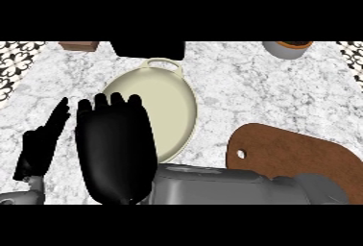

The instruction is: Pick the tomato from the cutting board and place it in the pot

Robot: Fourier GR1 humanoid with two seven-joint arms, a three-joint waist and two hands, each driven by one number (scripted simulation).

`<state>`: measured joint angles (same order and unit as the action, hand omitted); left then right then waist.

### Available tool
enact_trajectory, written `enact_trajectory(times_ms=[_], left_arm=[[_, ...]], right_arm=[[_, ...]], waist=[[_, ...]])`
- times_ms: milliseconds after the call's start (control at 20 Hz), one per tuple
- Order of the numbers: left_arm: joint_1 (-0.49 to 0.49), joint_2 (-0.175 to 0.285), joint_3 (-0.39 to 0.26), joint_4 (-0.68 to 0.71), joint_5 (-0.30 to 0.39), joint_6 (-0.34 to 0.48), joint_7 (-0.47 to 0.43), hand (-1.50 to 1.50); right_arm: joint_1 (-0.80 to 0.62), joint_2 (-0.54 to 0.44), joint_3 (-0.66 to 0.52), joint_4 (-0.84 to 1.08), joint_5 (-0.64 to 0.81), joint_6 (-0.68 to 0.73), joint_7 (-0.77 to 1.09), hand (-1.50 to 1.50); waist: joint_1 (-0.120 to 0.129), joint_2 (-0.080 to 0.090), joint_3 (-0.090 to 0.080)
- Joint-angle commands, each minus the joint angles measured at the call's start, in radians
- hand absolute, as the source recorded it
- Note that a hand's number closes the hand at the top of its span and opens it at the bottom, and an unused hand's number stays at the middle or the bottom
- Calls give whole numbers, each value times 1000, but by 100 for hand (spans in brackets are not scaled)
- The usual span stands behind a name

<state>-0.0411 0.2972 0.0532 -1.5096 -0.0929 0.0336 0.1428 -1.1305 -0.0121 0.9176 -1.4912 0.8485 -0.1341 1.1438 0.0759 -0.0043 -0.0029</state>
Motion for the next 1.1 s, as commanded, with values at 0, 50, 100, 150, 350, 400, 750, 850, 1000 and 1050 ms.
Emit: enact_trajectory(times_ms=[0, 50, 100, 150, 350, 400, 750, 850, 1000, 1050], left_arm=[[-14, 4, 17, 3, -3, 11, -3, 0], [18, 1, 14, -10, 5, 0, -7, 0], [50, 8, 13, -17, 7, -13, -28, 0], [7, 5, 16, -24, 8, -2, 14, 0], [16, -8, 0, -2, -18, 7, -11, 0], [-30, 0, 7, -31, -4, 1, 45, 0], [33, -9, 11, -47, -9, -1, -10, 0], [-1, -14, 2, -8, -34, 13, -12, 0], [-18, -11, 1, -29, -18, -5, 12, 0], [-42, -2, 17, -11, -2, -16, 31, 0]], right_arm=[[-92, 11, -26, 80, -48, -141, 144, 150], [-91, 11, -3, 94, -47, -156, 153, 150], [-107, 11, -52, 112, -59, -163, 122, 150], [-133, 11, -79, 193, -95, -169, 72, 150], [-155, 12, -65, 348, -116, -259, -27, 150], [-166, 12, -59, 359, -147, -268, -12, 150], [-213, 12, -100, 659, -290, -337, -278, 150], [-213, 12, -84, 723, -308, -366, -328, 150], [-244, 12, -74, 849, -318, -306, -385, 150], [-199, 12, -80, 830, -363, -378, -429, 150]], waist=[[-4, 6, 0], [-7, 5, 0], [-6, 5, 0], [-3, 10, 0], [-14, 14, 0], [-10, 13, 1], [6, 20, 1], [3, 25, 0], [19, 30, 0], [19, 32, 0]])
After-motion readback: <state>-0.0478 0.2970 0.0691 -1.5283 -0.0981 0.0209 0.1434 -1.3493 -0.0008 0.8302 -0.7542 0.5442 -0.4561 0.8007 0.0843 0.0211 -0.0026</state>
